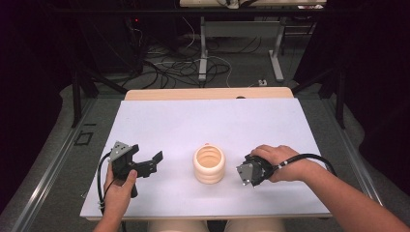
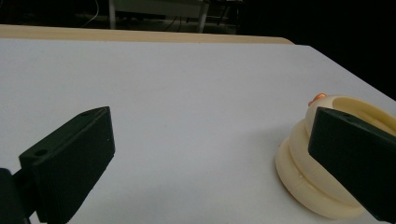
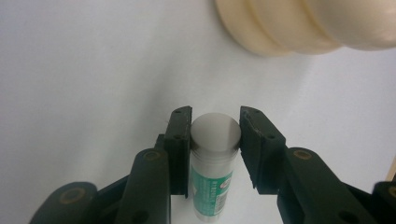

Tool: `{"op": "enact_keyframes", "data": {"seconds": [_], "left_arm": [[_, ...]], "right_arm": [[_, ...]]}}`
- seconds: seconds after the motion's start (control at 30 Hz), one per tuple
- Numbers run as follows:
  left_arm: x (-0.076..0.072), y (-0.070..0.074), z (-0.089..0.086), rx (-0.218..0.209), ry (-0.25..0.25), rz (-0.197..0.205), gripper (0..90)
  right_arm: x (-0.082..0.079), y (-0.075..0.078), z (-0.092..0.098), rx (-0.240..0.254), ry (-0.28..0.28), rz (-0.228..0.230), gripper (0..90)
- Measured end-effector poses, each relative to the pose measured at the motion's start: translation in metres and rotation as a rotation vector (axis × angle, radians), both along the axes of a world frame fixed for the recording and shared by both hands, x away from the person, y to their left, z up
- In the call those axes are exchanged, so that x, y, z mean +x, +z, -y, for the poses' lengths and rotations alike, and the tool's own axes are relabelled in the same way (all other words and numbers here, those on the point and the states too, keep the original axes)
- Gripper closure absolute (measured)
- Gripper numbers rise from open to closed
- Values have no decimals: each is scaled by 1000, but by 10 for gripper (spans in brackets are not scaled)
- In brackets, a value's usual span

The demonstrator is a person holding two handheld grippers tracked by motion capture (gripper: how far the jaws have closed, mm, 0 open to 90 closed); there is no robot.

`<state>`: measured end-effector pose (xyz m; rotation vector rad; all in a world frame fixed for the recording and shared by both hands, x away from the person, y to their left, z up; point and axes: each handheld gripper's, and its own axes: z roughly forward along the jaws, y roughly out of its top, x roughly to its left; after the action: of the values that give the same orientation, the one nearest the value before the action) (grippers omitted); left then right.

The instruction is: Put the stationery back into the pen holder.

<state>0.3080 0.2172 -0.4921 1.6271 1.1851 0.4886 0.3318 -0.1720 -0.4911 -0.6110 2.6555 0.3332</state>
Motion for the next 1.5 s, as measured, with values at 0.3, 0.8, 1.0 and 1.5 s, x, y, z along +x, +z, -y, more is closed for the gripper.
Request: {"op": "enact_keyframes", "data": {"seconds": [0.3,0.8,1.0,1.5], "left_arm": [[0,0,0,-6,0,0,5],[-1,1,0,-9,-2,-8,5],[-1,1,0,-8,-2,-8,5],[0,0,1,-6,-1,-8,5]], "right_arm": [[9,16,2,158,-139,-43,646],[24,47,5,425,-382,-138,646],[28,57,5,554,-453,-165,646],[31,82,13,755,-542,-192,646]]}}
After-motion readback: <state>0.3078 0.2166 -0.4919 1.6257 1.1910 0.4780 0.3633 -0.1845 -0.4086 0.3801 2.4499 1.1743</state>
